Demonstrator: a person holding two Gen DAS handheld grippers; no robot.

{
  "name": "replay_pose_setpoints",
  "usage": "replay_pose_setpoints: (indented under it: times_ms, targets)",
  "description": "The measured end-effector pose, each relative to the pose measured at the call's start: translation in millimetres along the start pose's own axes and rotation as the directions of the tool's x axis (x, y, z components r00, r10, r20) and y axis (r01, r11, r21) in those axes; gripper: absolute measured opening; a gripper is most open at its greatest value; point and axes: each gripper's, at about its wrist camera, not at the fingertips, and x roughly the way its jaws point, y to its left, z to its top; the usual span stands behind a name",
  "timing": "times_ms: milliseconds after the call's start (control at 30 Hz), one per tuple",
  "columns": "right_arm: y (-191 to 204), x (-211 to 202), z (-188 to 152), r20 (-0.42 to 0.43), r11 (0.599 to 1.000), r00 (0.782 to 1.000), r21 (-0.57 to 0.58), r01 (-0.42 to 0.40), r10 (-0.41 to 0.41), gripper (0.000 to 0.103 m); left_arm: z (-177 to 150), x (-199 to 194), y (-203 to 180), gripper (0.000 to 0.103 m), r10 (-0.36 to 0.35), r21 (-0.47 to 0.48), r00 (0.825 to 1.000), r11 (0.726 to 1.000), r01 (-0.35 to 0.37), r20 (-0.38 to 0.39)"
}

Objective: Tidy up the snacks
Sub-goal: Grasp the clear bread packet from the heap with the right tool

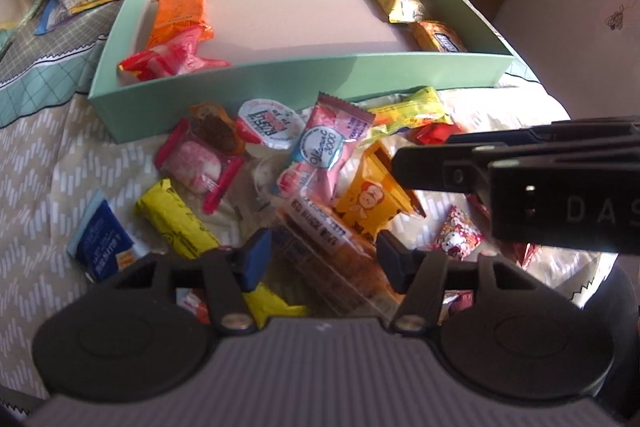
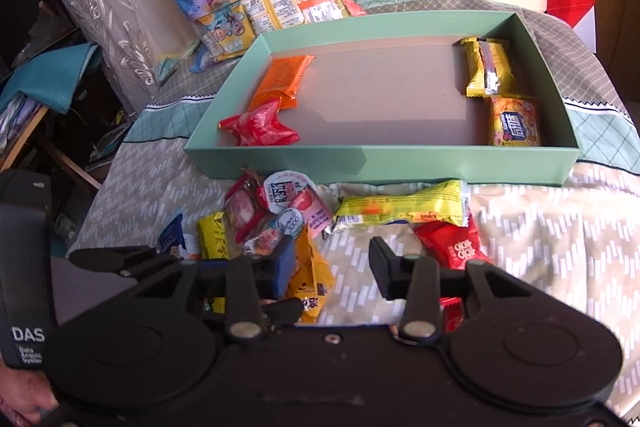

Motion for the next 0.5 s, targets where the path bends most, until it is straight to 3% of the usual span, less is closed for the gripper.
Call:
replay_pose_setpoints:
  times_ms: [67,133,233,300,433,500]
  targets:
    - [0,2,-3,-0.013,1.000,1.000,0.012,-0.022,0.022,0.033,-1,-4,-3,0.036,-0.056,0.021,0.998,0.998,0.055,0.013]
    - [-1,6,-6,-0.028,0.999,0.999,0.026,-0.035,0.036,0.032,-3,-4,-4,0.034,-0.034,0.026,0.999,0.999,0.034,0.013]
    - [-3,9,-10,-0.045,0.998,0.998,0.039,-0.053,0.055,0.032,-9,-7,-3,0.041,-0.020,0.004,1.000,1.000,0.020,-0.006]
    - [-3,10,-12,-0.056,0.997,0.996,0.045,-0.068,0.070,0.032,-14,-10,-2,0.056,-0.043,-0.030,0.999,0.999,0.043,-0.023]
    - [-3,10,-17,-0.072,0.995,0.993,0.050,-0.087,0.090,0.032,-30,-9,-3,0.060,-0.059,-0.076,0.996,0.996,0.054,-0.070]
    - [-3,11,-21,-0.092,0.993,0.990,0.059,-0.105,0.110,0.032,-37,-4,-6,0.054,-0.092,-0.081,0.990,0.993,0.084,-0.107]
